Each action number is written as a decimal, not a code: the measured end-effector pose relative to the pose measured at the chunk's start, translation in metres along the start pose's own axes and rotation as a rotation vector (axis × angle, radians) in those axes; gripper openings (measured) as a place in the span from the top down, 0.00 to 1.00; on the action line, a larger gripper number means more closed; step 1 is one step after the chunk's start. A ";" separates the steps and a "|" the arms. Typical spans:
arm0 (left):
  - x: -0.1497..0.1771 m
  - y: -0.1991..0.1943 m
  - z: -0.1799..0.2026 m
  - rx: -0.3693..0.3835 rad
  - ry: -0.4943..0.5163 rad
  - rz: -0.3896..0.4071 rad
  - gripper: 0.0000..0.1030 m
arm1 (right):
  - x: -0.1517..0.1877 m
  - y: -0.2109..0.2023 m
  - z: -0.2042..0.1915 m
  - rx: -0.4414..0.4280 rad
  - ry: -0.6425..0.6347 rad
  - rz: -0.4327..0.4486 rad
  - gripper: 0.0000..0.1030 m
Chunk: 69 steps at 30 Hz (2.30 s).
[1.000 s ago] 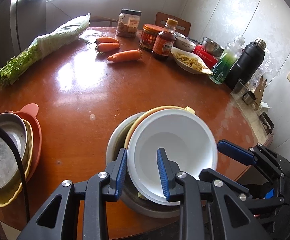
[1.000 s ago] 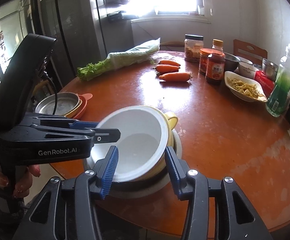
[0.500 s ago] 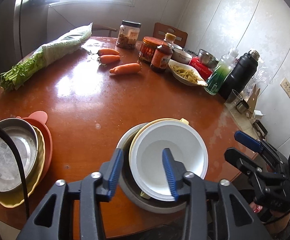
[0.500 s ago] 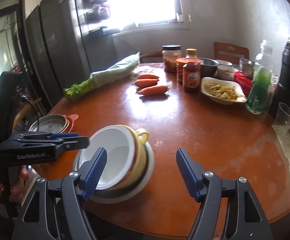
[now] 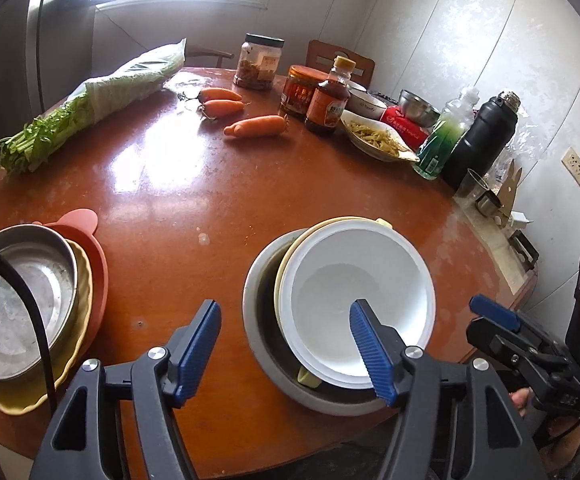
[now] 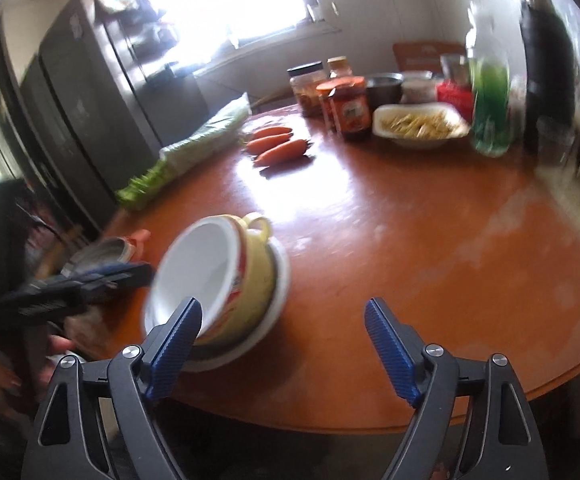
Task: Organize plates and bowls
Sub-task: 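Open the left tool and regrip the rim of the nested bowls, then lift and tilt the nested bowls with the left tool while the right tool supports their base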
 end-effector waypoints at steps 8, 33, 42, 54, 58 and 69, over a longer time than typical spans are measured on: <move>-0.001 0.017 -0.001 -0.028 0.024 -0.013 0.35 | 0.004 0.022 -0.020 0.043 -0.027 -0.019 0.18; 0.004 0.050 0.004 -0.035 0.087 -0.061 0.35 | 0.021 0.061 -0.019 0.076 0.028 -0.100 0.18; 0.012 0.060 0.007 -0.023 0.088 -0.091 0.37 | 0.025 0.066 -0.023 0.025 -0.024 -0.103 0.50; 0.012 0.059 0.006 -0.030 0.060 -0.083 0.49 | 0.019 0.070 -0.016 0.029 -0.032 -0.084 0.54; 0.011 0.058 0.005 -0.034 0.044 -0.078 0.55 | 0.017 0.072 -0.013 0.034 -0.030 -0.082 0.54; 0.011 0.059 0.006 -0.037 0.019 -0.082 0.59 | 0.013 0.073 -0.007 0.031 -0.026 -0.082 0.54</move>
Point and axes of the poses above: each gripper's, at about its wrist camera, not at the fingertips, and y roughly the way its jaws point, z to its right, x to its underside, the point moved 7 cm from there along y, roughly the way its jaws point, and after that the axes turned 10 degrees about z, right-handed, at the moved point
